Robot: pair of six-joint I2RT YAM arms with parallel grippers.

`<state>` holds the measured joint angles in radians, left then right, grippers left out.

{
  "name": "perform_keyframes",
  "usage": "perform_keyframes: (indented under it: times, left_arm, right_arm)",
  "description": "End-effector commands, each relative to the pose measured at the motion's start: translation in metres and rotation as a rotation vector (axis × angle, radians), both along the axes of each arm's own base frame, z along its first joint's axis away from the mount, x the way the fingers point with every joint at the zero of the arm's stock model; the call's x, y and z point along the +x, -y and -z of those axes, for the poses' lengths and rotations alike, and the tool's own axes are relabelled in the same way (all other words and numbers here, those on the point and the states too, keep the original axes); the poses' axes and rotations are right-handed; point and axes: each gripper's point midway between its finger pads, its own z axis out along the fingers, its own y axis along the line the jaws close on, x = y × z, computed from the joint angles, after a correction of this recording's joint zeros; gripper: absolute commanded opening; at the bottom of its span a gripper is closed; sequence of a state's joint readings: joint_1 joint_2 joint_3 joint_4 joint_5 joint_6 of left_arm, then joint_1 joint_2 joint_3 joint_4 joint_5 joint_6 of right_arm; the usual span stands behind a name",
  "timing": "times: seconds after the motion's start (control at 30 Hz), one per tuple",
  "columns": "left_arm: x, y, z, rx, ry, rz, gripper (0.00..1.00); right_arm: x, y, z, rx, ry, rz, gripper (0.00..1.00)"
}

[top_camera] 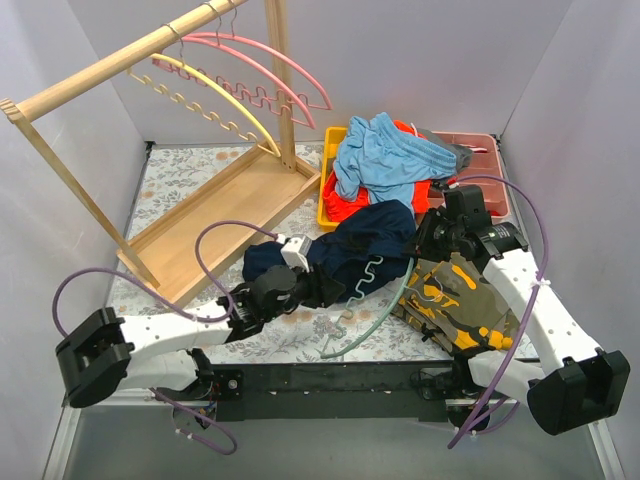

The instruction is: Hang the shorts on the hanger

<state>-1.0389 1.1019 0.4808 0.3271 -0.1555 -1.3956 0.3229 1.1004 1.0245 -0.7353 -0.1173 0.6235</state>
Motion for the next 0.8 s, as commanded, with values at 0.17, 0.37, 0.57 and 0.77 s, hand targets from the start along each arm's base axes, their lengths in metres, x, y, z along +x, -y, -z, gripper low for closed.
perform_keyframes:
  times: [0.17, 0.37, 0.57, 0.77]
  left_arm:
    - [0.022, -0.010, 0.074, 0.331, -0.149, -0.134, 0.41]
    - [0.038, -0.004, 0.093, 0.394, -0.170, -0.177, 0.44]
    - [0.058, -0.007, 0.102, 0.390, -0.171, -0.225, 0.33]
    - [0.049, -0.024, 0.093, 0.341, -0.170, -0.193, 0.00]
  right_arm:
    - [0.010, -0.001, -0.043, 0.026, 0.132, 0.003, 0.01]
    - [0.009, -0.001, -0.040, 0.031, 0.079, 0.036, 0.01]
    - [0.018, -0.001, -0.056, 0.051, 0.126, 0.069, 0.01]
    - [0.042, 0.017, -0.080, -0.009, 0.193, 0.197, 0.01]
